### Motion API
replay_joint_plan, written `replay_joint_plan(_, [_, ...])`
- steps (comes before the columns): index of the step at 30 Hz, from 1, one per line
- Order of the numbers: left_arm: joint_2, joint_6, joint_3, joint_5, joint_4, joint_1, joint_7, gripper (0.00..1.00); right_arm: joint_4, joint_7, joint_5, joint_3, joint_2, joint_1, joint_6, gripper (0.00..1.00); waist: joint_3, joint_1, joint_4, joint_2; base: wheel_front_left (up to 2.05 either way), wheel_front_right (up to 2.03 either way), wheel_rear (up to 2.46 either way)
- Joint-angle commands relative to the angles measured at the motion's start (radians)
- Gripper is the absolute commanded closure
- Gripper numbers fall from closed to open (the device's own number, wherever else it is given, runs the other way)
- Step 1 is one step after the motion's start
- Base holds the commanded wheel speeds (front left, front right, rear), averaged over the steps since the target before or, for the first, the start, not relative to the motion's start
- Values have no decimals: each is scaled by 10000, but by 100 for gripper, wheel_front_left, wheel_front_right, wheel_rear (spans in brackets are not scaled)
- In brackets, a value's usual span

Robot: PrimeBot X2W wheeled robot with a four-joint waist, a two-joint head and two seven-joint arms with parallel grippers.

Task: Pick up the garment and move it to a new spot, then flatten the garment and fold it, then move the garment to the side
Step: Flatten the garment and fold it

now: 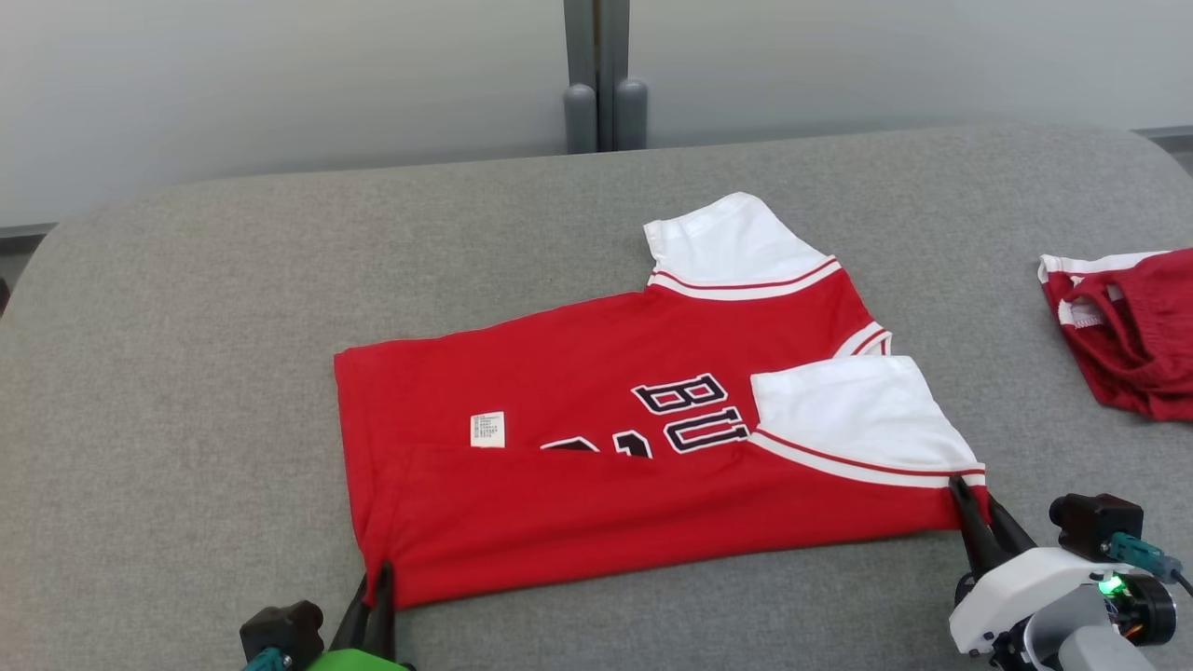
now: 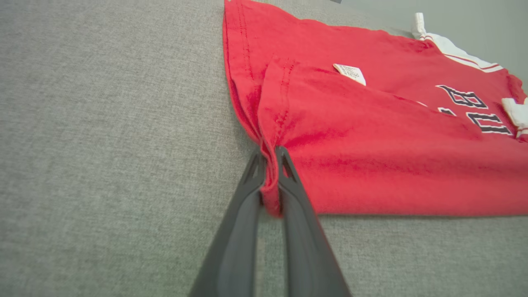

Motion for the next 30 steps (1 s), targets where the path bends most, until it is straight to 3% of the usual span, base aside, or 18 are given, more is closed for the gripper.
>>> replay_joint_plan(1, [76, 109, 8, -32, -38, 84, 3, 94, -68, -17, -24, -35, -77, 87, -15, 73, 134, 0, -4, 0, 0, 0, 0])
replay_joint_plan(2, [74, 125, -36, 0, -56, 128, 3, 56, -100, -19, -83, -94, -84, 101, -15, 51, 198, 0, 12, 0, 0, 0, 0])
replay_joint_plan(3, [73, 167, -67, 10, -76, 129, 3, 0, -97, -17, -140, -84, -78, 106, -15, 0, 251, 0, 29, 0, 0, 0, 0])
replay_joint_plan(7, [63, 358, 76, 373, -541, -240, 4, 0, -267, -19, -514, -417, -130, -187, -15, 0, 488, 0, 105, 0, 0, 0, 0])
replay_joint_plan(14, [156, 177, 405, 1123, -447, -1799, 4, 0, -601, -17, -1441, -651, -155, -1238, -15, 0, 1190, 0, 193, 0, 0, 0, 0])
replay_joint_plan(26, [899, -124, 24, 1512, 2739, -5823, 3, 0, -164, -17, -2171, 83, -201, -3731, -15, 0, 2653, 0, 71, 0, 0, 0, 0])
replay_joint_plan(30, [1033, -151, -83, 1493, 3540, -6468, 4, 0, 8, -17, -2223, 379, -268, -4261, -15, 0, 2968, 0, 33, 0, 0, 0, 0])
